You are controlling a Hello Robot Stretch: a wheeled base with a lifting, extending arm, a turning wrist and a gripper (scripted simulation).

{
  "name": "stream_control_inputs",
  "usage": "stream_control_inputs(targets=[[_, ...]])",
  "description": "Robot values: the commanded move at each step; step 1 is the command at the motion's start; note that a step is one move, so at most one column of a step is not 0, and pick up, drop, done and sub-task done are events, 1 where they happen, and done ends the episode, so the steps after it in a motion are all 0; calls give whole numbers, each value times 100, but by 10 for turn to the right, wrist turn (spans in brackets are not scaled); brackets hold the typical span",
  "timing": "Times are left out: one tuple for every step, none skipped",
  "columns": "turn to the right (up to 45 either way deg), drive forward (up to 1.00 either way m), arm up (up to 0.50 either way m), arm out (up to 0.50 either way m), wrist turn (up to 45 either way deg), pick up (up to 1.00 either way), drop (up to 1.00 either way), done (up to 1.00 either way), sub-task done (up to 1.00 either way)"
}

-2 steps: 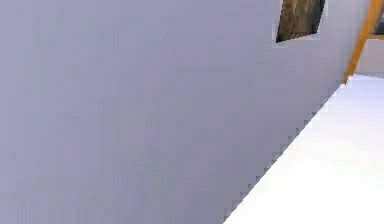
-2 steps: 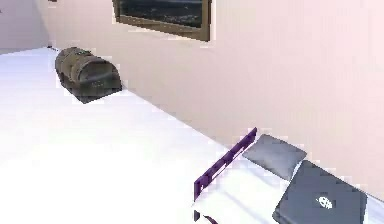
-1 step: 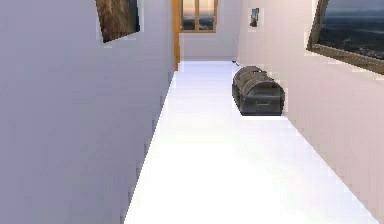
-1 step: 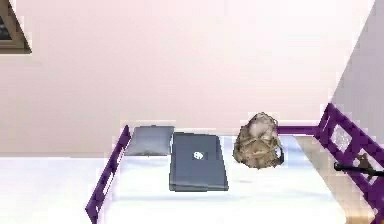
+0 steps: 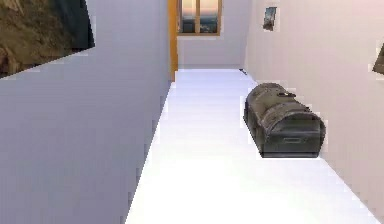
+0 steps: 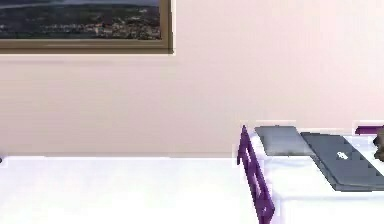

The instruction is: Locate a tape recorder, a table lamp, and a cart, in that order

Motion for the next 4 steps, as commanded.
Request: stream_control_inputs(targets=[[0,100,0,0,0,0,0,0,0],[0,100,0,0,0,0,0,0,0],[0,100,0,0,0,0,0,0,0],[0,100,0,0,0,0,0,0,0]])
